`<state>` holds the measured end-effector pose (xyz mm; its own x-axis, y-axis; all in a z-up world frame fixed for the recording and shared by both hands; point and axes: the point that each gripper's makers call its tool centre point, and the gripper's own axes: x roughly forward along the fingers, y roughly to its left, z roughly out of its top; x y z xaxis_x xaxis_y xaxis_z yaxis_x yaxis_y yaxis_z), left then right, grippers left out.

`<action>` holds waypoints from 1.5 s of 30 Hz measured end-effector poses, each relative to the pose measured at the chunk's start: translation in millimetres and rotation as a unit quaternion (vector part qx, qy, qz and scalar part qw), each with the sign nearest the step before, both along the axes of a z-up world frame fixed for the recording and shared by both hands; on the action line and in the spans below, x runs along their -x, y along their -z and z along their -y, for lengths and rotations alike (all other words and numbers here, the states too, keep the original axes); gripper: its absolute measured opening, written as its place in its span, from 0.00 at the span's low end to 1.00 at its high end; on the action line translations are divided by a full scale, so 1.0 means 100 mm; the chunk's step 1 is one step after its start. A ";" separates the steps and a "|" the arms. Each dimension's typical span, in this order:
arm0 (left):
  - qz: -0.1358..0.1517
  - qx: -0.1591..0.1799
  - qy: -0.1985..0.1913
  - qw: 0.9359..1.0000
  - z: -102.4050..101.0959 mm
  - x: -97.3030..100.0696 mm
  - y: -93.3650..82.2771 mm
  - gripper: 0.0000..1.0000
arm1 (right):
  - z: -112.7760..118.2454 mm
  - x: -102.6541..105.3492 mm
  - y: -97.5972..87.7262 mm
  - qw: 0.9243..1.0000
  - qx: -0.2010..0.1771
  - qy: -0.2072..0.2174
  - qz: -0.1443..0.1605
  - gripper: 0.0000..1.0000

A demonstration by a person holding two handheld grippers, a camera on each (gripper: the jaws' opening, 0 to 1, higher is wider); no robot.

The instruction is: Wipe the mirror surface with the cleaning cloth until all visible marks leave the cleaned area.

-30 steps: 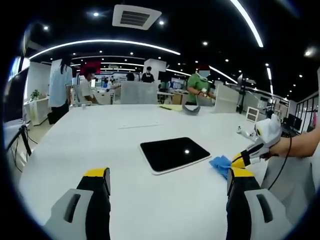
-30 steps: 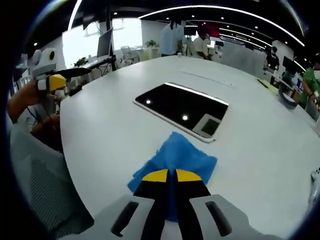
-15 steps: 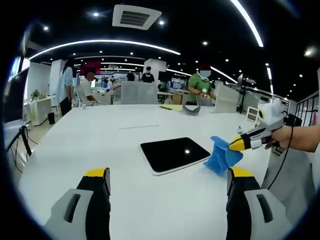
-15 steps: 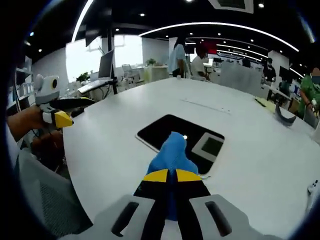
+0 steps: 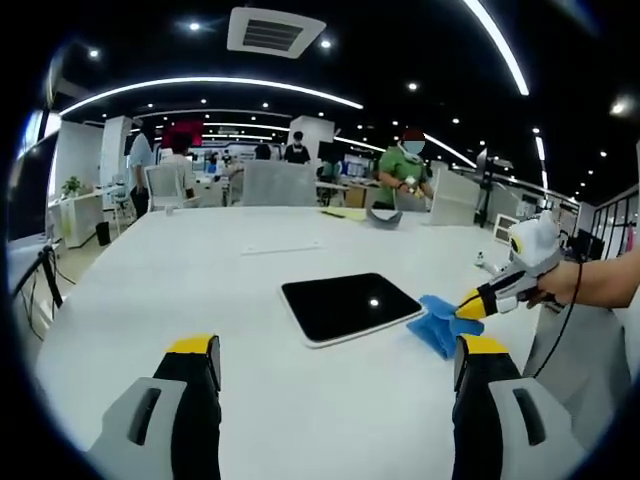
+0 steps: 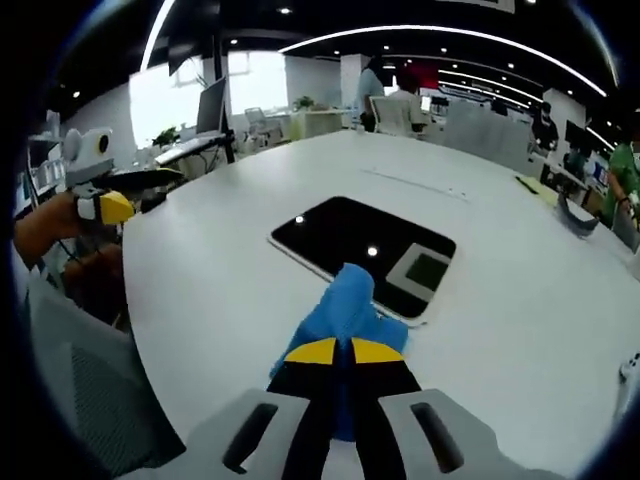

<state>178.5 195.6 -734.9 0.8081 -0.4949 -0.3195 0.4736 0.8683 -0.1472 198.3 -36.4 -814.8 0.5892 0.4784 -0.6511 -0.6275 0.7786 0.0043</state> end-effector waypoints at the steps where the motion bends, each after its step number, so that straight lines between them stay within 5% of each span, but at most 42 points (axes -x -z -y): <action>1: 0.000 -0.001 0.000 1.000 0.00 0.00 0.00 0.98 | 0.01 0.00 0.03 1.000 0.001 0.001 -0.004 0.00; 15: -0.004 -0.001 -0.004 1.000 -0.03 0.00 0.02 0.98 | 0.00 0.02 0.23 0.999 -0.001 0.010 -0.033 0.00; 23: -0.008 -0.002 -0.008 1.000 -0.07 0.01 0.04 0.97 | -0.05 0.07 0.38 0.998 0.007 0.005 -0.064 0.12; 31: -0.011 -0.001 -0.010 1.000 -0.08 0.00 0.06 0.97 | -0.05 0.07 0.38 0.998 0.014 -0.002 -0.062 0.11; 34: -0.010 -0.001 -0.008 1.000 -0.05 -0.01 0.05 0.97 | -0.04 0.06 0.39 0.998 0.046 -0.024 -0.048 0.09; 45: -0.003 -0.002 -0.001 1.000 -0.02 -0.03 0.01 0.97 | -0.04 0.05 0.39 0.998 0.031 -0.012 -0.047 0.00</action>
<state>181.1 197.2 -735.5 0.8072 -0.4918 -0.3263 0.4706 0.8700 -0.1470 193.3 -32.1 -853.4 0.5120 0.4486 -0.7325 -0.6458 0.7633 0.0161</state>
